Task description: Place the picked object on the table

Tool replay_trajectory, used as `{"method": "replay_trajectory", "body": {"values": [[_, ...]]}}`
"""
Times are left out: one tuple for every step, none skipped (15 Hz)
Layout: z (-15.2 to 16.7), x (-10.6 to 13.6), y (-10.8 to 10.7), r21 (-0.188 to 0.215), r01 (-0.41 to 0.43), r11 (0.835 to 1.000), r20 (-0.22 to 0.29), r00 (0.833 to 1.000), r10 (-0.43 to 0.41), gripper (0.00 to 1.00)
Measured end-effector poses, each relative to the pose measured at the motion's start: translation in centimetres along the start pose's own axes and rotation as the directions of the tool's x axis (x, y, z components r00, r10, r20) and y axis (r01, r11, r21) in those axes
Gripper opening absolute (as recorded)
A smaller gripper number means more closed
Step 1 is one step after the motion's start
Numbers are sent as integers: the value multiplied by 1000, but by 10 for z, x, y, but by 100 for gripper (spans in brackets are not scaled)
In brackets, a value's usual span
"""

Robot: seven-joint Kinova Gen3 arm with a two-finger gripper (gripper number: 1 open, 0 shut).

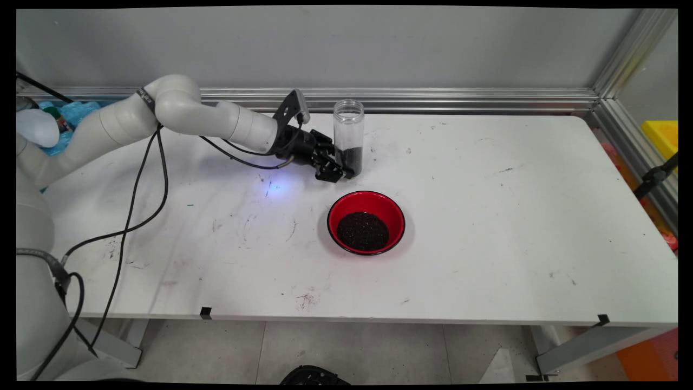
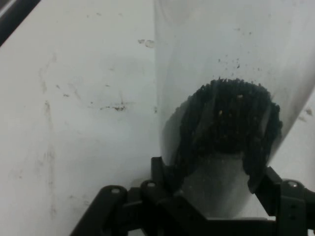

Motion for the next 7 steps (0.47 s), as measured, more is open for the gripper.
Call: {"method": "replay_trajectory", "body": {"values": [[0,0,0,-1,0,1000,1,1000,0,0],[1,-1,0,-2,0,1000,1,1000,0,0],[1,-1,0,-3,0,1000,2,1000,0,0],[1,-2,0,-4,0,1000,3,1000,0,0],[1,-2,0,-5,1,1000,3,1000,-1,100],[1,-2,0,-7,2,1000,3,1000,-2,100],[1,-3,1,-8,3,1000,4,1000,-3,100]]}}
